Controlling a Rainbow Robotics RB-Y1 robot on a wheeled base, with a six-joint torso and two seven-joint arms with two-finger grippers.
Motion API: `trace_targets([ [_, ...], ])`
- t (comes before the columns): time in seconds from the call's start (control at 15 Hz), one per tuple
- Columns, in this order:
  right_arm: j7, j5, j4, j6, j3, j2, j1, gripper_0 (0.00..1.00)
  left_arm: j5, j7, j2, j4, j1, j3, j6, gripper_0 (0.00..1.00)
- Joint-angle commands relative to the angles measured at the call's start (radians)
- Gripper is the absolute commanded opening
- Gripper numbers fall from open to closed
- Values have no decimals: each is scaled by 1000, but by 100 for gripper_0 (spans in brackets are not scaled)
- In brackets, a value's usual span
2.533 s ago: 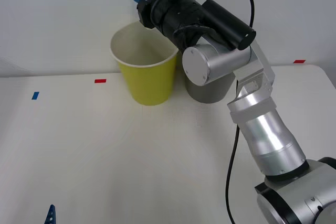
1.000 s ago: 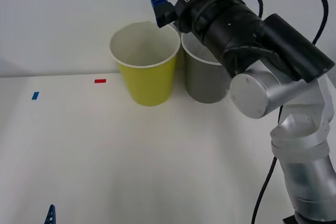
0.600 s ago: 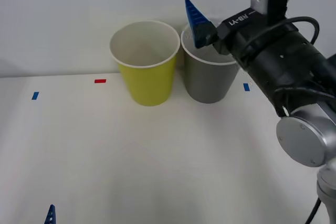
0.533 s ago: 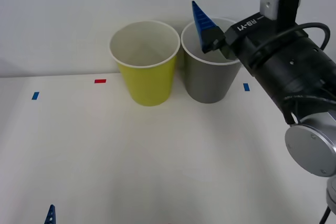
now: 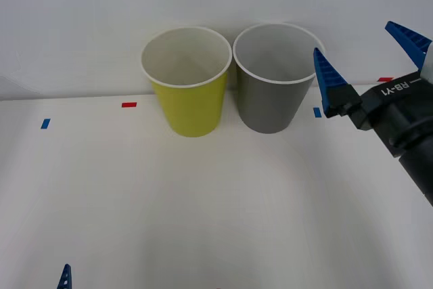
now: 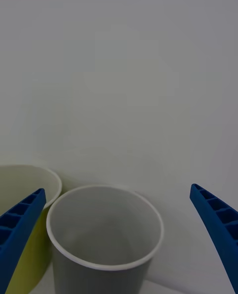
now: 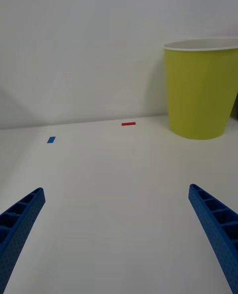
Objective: Put cans in the gray bin and PET bottles in the light green bin.
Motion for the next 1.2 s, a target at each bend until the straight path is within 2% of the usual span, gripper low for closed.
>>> trace_targets([
  [0.07,-15,-5,80,-185,-10,-71,104,100,0,0,0,0,0,0,0,100],
  [0.13,-12,-7,120,-255,-7,-91,129,100,0,0,0,0,0,0,0,100],
  [0.27,-3,2,145,-289,2,-82,152,100,0,0,0,0,0,0,0,100],
  [0.53,31,28,142,-286,22,63,186,100,0,0,0,0,0,0,0,100],
  [0.8,20,61,146,-337,27,66,246,100,0,0,0,0,0,0,0,100],
  [1.0,17,76,257,-530,62,32,272,100,0,0,0,0,0,0,0,100],
  [1.2,25,62,272,-600,65,18,361,100,0,0,0,0,0,0,0,100],
])
